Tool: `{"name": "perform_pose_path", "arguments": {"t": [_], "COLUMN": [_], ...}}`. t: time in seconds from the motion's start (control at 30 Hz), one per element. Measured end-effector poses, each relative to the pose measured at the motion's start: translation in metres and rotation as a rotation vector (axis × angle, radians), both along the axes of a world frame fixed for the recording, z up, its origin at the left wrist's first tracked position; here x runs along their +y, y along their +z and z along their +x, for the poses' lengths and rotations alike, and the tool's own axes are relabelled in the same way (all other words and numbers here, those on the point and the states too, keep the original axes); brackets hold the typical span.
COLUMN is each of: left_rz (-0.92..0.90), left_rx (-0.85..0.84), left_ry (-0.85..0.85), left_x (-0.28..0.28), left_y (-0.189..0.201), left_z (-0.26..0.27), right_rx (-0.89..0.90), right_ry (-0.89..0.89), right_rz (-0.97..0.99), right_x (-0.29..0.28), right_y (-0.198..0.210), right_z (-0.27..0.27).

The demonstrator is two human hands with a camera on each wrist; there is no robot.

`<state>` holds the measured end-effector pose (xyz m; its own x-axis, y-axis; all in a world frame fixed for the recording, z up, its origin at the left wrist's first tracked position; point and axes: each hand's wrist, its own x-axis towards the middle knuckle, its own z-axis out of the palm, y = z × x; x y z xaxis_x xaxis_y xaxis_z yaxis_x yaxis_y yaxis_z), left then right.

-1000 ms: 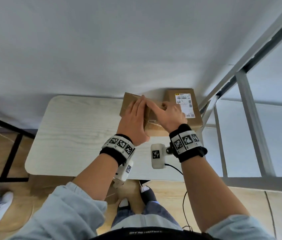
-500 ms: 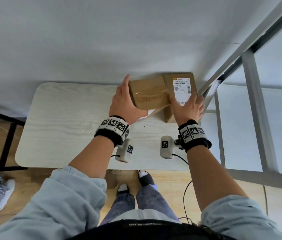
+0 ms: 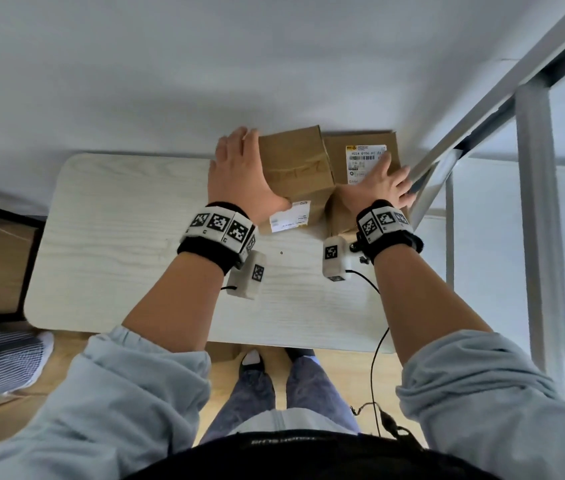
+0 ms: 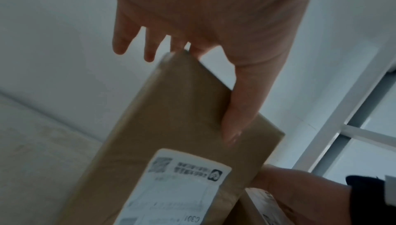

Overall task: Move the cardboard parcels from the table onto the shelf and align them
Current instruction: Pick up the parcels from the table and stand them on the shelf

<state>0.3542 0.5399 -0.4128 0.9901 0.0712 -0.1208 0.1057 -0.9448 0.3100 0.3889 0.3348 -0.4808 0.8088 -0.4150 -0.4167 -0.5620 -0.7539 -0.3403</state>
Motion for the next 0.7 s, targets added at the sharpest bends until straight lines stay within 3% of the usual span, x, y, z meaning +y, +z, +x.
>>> {"name": "perform_pose_path", "arguments": {"t": [0.2, 0.47, 0.7], "left_rz": [0.159, 0.112, 0.072], "left_rx": [-0.029, -0.021, -0.066], "left_ry": [-0.092, -0.046, -0.039], "left_x": [-0.023, -0.015, 0.004], "left_y": [-0.005, 0.005, 0.029], "left_z": [0.005, -0.016, -0.064], "right_rx": [-0.061, -0.156, -0.244], "right_ry": [-0.010, -0.028, -0.046], "right_rz": [-0.021, 0.026, 0.022], "right_x": [0.004, 0.011, 0.026], "right_y": [-0.004, 0.014, 0.046], "right_z": [0.002, -0.020, -0.074]}}
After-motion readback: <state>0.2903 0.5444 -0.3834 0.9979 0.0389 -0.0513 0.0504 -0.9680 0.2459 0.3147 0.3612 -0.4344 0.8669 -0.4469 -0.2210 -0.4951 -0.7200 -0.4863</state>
